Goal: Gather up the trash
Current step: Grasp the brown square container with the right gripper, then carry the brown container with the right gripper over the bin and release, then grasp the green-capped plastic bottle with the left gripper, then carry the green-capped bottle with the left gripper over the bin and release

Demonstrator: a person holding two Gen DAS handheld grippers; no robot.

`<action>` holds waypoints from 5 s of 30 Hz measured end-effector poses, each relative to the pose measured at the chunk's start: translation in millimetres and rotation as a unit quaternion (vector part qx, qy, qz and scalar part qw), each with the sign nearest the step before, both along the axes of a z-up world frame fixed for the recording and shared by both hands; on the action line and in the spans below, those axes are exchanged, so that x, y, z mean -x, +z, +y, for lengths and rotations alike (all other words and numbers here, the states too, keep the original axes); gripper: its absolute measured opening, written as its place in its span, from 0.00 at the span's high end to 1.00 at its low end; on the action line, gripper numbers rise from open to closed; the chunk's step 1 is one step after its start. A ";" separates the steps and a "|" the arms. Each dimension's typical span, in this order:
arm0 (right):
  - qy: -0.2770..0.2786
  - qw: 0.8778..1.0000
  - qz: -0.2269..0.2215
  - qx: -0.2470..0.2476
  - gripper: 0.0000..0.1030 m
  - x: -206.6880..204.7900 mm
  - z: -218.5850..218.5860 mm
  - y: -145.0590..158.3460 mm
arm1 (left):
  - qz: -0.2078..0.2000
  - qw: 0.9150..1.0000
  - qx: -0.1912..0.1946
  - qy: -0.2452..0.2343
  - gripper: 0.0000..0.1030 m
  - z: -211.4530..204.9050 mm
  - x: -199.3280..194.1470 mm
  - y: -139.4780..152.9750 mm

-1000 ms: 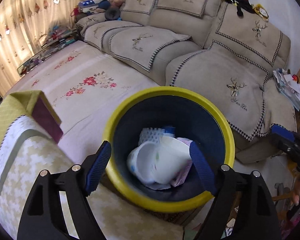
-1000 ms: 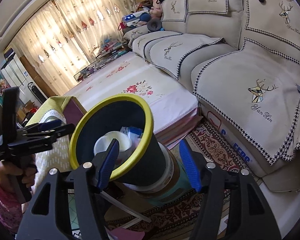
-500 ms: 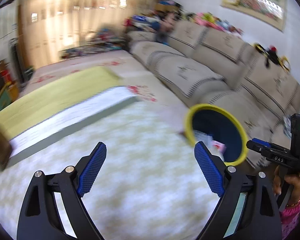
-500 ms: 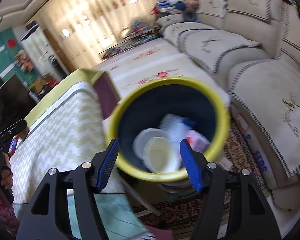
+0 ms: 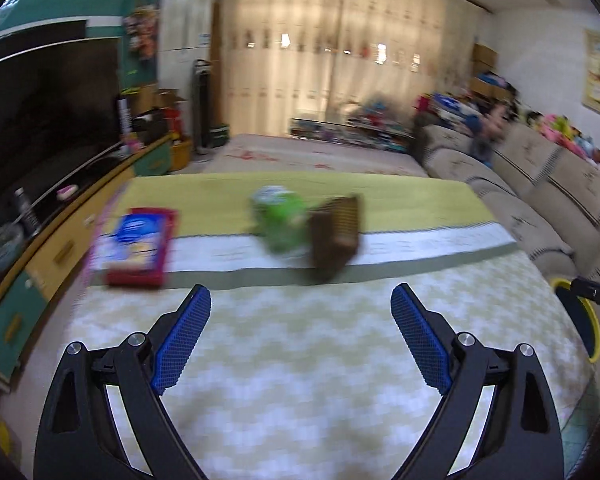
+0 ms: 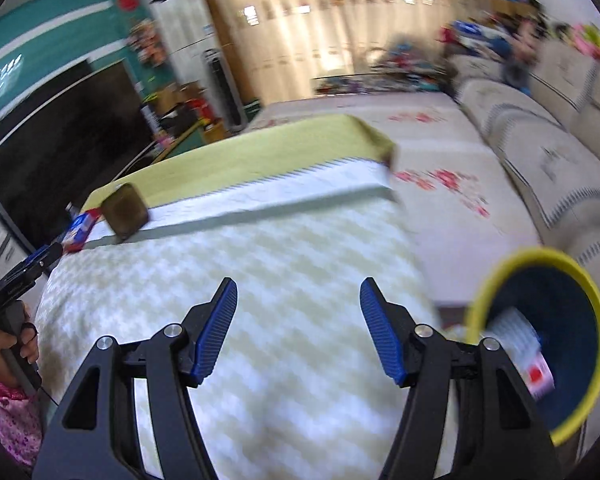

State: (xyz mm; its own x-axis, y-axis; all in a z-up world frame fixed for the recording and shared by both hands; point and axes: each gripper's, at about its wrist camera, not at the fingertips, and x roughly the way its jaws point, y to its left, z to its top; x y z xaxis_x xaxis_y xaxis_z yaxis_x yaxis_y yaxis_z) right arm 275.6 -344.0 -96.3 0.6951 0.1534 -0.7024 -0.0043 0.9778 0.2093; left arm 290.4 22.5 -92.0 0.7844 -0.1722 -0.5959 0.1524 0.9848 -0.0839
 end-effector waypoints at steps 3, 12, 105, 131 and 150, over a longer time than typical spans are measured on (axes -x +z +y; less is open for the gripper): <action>0.042 0.999 -0.002 0.018 0.41 -31.4 40.7 7.0 | -0.006 0.999 0.008 0.031 0.12 30.2 2.0 -6.0; 0.174 0.983 -0.009 0.050 0.44 -114.9 159.2 0.2 | 0.013 0.998 0.043 0.050 0.12 49.2 -4.8 -20.3; -0.131 0.988 -0.077 -0.013 0.59 -16.2 -58.8 12.5 | 0.047 0.996 -0.056 -0.060 0.11 -52.0 -114.1 -11.3; -0.127 0.991 -0.037 -0.013 0.49 -32.8 -57.4 -8.2 | 0.095 0.971 -0.082 -0.202 0.07 -27.7 -200.6 -30.8; -0.117 0.992 -0.050 -0.027 0.49 -27.1 -58.2 0.9 | 0.074 0.964 -0.146 -0.209 0.20 -87.7 -160.7 -31.7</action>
